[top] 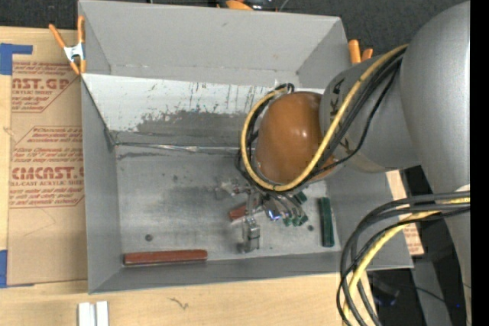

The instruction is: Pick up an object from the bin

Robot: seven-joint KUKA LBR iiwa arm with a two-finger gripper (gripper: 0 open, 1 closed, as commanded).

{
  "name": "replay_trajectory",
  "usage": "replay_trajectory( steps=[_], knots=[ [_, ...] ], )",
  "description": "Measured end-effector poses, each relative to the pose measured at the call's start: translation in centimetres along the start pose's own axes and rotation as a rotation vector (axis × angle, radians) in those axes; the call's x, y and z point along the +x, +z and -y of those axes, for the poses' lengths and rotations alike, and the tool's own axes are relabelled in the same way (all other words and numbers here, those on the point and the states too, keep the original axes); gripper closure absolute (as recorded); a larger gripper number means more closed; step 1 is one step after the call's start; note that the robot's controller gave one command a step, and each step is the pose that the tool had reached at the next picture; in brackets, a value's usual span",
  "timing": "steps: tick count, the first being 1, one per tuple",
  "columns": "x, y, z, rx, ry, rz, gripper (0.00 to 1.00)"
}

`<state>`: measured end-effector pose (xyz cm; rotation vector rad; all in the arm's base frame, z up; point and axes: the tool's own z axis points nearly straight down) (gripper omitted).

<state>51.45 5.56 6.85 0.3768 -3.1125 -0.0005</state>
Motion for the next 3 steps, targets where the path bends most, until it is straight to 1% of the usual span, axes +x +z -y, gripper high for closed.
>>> replay_trajectory(
  steps=[1, 2, 3],
  knots=[
    [-0.2, -0.3, -0.1, -0.001, 0.000, 0.007, 1.00],
    [-0.2, -0.3, -0.1, -0.001, -0.001, 0.006, 0.00],
    [-1.0, -0.1, 3.7, 0.003, -0.575, 0.008, 0.00]
  ],
)
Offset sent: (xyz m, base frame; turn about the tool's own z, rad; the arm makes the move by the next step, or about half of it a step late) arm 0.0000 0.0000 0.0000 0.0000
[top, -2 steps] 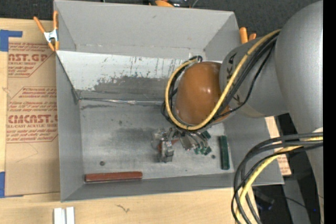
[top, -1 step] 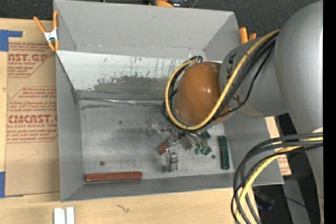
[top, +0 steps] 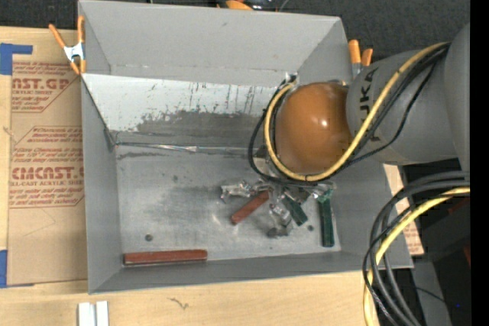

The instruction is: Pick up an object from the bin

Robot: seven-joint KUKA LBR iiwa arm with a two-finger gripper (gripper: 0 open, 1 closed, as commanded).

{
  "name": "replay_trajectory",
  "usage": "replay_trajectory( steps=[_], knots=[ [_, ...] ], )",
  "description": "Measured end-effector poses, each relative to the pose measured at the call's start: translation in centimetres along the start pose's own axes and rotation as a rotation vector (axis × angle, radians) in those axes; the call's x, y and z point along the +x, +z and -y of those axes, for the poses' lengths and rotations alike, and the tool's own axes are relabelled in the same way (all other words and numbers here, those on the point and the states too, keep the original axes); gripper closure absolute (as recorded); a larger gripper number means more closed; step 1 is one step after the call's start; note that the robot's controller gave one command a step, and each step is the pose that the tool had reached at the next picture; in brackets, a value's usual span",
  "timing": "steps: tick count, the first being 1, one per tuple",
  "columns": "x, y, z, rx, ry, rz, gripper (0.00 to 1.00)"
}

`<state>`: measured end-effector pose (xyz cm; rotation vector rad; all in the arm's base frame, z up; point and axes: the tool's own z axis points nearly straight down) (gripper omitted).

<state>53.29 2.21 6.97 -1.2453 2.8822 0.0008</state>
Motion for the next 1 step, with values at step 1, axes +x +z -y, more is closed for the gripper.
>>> replay_trajectory(
  steps=[1],
  knots=[
    [-0.06, -0.01, -0.07, -0.001, 0.001, 0.001, 1.00]
  ],
)
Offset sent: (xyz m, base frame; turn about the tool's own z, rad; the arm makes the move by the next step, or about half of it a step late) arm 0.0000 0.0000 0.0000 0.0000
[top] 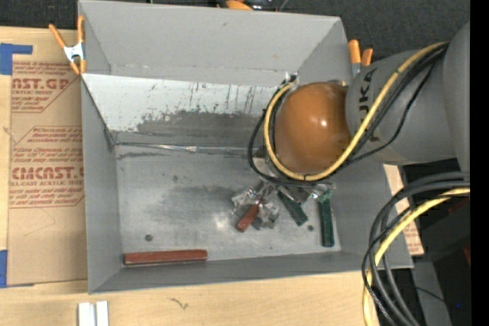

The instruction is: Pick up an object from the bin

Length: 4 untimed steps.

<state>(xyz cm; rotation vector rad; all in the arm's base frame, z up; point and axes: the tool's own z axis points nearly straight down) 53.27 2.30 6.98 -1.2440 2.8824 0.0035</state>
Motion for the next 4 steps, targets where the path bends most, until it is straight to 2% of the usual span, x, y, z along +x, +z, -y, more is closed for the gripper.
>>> replay_trajectory(
  steps=[1, 2, 3, 4],
  knots=[
    [5.3, -18.7, 2.4, 0.008, -0.212, 0.002, 1.00],
    [0.5, -13.6, -3.3, -0.001, 0.081, -0.001, 1.00],
    [0.6, -13.6, -3.2, 0.000, 0.083, -0.001, 0.00],
    [2.7, 0.3, -1.4, -0.005, -0.085, -0.007, 0.00]
  ],
)
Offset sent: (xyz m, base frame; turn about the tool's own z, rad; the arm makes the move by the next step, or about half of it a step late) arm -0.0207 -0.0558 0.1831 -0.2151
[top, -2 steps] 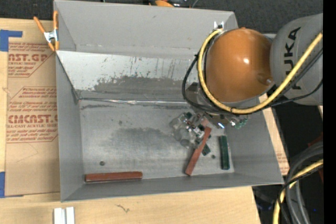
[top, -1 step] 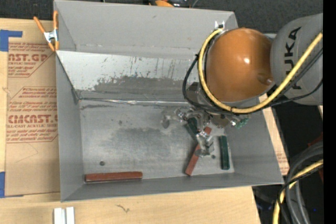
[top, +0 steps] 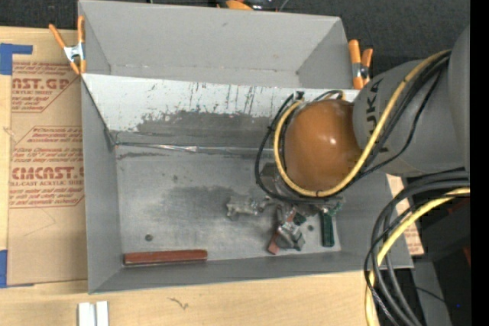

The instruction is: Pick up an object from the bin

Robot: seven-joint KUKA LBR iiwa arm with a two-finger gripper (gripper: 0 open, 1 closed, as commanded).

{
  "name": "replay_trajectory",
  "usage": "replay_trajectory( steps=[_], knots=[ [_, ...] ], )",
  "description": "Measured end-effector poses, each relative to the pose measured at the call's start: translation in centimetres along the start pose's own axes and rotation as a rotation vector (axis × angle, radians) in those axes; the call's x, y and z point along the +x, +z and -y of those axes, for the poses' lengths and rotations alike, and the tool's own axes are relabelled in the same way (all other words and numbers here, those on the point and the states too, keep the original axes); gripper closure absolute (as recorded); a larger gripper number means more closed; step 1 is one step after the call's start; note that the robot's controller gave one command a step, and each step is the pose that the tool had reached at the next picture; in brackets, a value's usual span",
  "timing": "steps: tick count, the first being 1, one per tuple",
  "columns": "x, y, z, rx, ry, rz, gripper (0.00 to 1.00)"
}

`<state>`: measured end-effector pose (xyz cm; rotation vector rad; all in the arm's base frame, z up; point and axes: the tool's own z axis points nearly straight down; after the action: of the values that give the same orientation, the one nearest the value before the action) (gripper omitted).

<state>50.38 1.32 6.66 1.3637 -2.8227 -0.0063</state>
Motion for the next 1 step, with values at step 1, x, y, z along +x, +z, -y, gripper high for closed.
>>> replay_trajectory(
  steps=[1],
  knots=[
    [3.99, -0.36, 5.17, 0.007, -0.224, 0.005, 0.00]
  ],
)
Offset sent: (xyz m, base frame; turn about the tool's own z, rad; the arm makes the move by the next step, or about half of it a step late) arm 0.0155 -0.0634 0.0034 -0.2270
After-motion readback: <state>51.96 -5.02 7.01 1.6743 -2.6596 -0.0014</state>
